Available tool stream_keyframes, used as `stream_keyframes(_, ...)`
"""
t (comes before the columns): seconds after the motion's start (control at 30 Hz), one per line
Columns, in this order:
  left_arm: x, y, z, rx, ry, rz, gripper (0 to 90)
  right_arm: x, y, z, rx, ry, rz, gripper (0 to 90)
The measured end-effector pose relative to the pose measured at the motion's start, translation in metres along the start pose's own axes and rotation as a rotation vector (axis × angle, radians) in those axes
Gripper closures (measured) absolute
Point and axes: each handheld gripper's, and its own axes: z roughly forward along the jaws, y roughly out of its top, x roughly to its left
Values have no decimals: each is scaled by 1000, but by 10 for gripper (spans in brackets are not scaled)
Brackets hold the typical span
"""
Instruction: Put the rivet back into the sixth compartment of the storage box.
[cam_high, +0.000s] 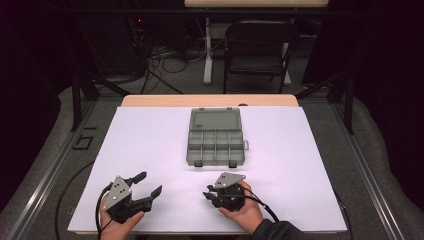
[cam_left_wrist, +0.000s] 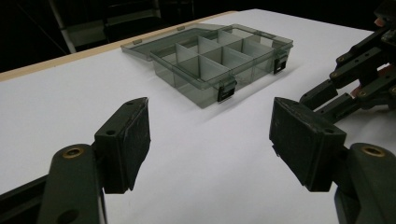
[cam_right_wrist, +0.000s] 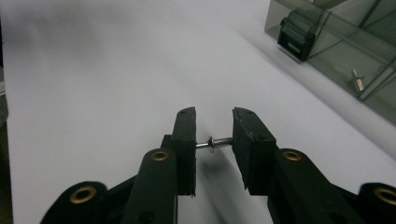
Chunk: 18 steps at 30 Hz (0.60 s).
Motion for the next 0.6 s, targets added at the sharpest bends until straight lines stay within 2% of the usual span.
stream_keyframes(0.17,0,0,0,-1,-1,-3,294,-2,4,-8,-20,0,1,711)
stream_keyframes(0.6,0,0,0,-1,-3,-2,294,-3,8,-14,-44,-7,1,711)
